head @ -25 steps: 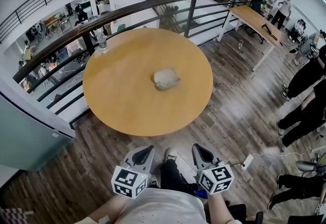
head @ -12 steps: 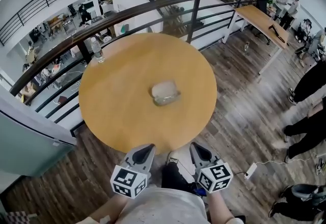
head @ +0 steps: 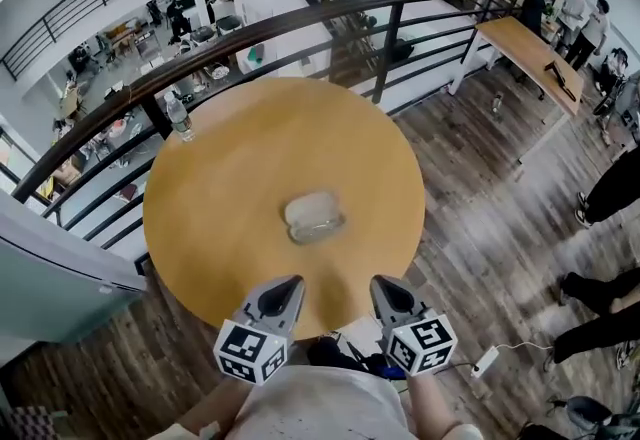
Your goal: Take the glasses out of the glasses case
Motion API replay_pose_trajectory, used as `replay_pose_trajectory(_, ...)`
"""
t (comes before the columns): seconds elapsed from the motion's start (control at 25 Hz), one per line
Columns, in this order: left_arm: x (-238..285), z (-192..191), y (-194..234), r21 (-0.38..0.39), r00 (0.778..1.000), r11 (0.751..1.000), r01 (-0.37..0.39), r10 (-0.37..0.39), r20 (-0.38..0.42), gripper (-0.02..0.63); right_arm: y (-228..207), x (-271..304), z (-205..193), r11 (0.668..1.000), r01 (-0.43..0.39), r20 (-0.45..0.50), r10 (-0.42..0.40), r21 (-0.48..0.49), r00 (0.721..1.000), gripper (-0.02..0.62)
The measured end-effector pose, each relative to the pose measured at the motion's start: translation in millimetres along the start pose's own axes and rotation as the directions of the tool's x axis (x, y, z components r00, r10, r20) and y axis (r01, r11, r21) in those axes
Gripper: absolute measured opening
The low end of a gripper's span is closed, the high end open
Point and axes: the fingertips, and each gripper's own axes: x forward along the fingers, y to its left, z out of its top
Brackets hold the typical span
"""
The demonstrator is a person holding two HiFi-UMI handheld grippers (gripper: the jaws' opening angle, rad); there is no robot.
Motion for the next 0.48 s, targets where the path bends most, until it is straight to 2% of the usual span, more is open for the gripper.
replay_pose_trajectory(0.24, 28.0, 14.5, 11.5, -0.005, 0.999, 0.999, -0.046, 0.046, 0.007, 0.025, -26.5, 28.7, 25.9, 0.999, -0.044, 0.005, 0.044, -0.028, 0.999, 0.025)
replay_pose_trajectory(0.48, 39.2, 19.9, 19.8, 0.003, 0.998, 0.998, -0.06, 0.06, -0.008, 0.023, -35.6, 43.1, 27.9, 0.998, -0.055, 0.001, 0.055, -0.012, 0.999, 0.025)
